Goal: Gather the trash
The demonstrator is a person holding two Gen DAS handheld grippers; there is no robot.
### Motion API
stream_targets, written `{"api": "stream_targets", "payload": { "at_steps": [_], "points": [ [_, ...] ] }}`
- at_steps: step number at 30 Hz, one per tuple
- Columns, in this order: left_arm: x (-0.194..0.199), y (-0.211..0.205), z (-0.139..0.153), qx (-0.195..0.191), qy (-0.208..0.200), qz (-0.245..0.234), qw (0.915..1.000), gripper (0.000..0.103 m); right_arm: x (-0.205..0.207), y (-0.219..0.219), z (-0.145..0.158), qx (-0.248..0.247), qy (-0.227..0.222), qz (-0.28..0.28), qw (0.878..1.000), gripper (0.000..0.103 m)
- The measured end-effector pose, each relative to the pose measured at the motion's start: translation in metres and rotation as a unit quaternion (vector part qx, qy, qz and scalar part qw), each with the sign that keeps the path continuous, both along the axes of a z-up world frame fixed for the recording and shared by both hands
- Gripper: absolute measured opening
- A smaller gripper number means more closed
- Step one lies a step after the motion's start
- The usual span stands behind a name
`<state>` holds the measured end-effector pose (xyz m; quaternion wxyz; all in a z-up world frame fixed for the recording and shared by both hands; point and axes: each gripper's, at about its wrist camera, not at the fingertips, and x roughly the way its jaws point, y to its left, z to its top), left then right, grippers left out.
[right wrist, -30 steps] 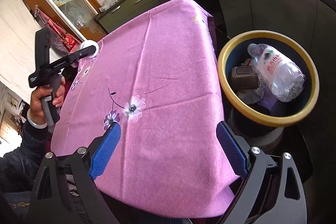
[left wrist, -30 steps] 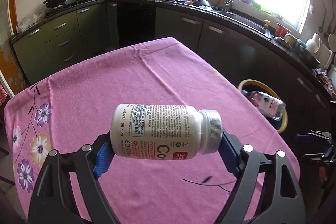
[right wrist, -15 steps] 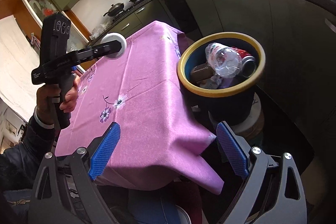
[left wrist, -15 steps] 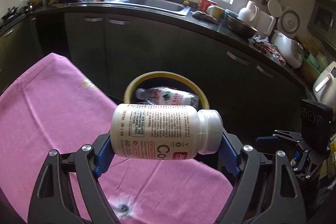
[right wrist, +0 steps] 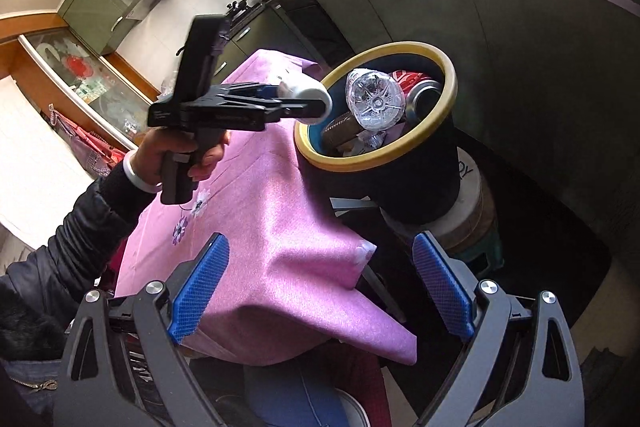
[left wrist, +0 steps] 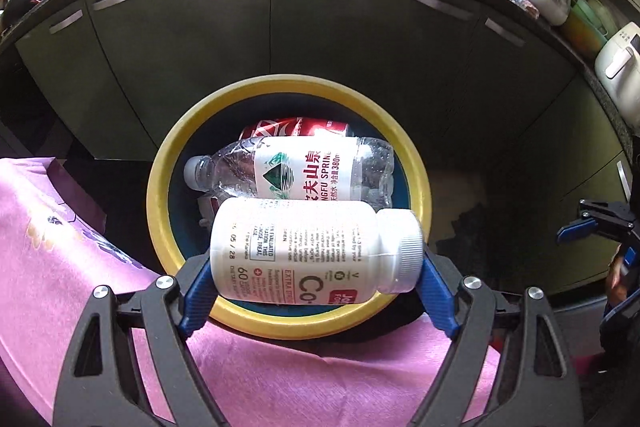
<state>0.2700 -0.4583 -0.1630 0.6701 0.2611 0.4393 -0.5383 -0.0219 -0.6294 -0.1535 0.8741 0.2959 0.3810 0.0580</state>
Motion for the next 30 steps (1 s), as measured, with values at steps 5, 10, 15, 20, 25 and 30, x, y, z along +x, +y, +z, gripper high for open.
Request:
{"api": "stream_targets", "payload": {
  "at_steps": [5, 10, 15, 20, 25, 30],
  "points": [
    [0.005, -0.009, -0.012, 0.035, 0.001, -0.018, 0.9992, 0.083, 0.002, 0.002, 0.001, -0.001, 0.0, 0.004, 1.0, 0.092],
    [0.006, -0.002, -0.009, 0.046, -0.012, 0.002, 0.9989, 0.087, -0.001, 0.01, 0.007, -0.003, -0.012, 0.008, 1.0, 0.092],
    [-0.012, 0.042, 0.036, -0.014, -0.03, 0.037, 0.9988, 0.087, -0.009, 0.018, 0.013, -0.006, -0.024, 0.015, 1.0, 0.092],
    [-0.053, 0.123, 0.085, -0.085, -0.063, 0.11, 0.9883, 0.091, -0.012, 0.028, 0.022, -0.023, -0.033, 0.021, 0.999, 0.094],
    [-0.108, 0.208, 0.12, -0.136, -0.117, 0.204, 0.9624, 0.096, -0.013, 0.045, 0.033, -0.057, -0.042, 0.021, 0.997, 0.095],
    [-0.156, 0.294, 0.136, -0.15, -0.134, 0.309, 0.9294, 0.096, -0.014, 0.066, 0.046, -0.071, -0.058, 0.035, 0.995, 0.096]
  ]
}}
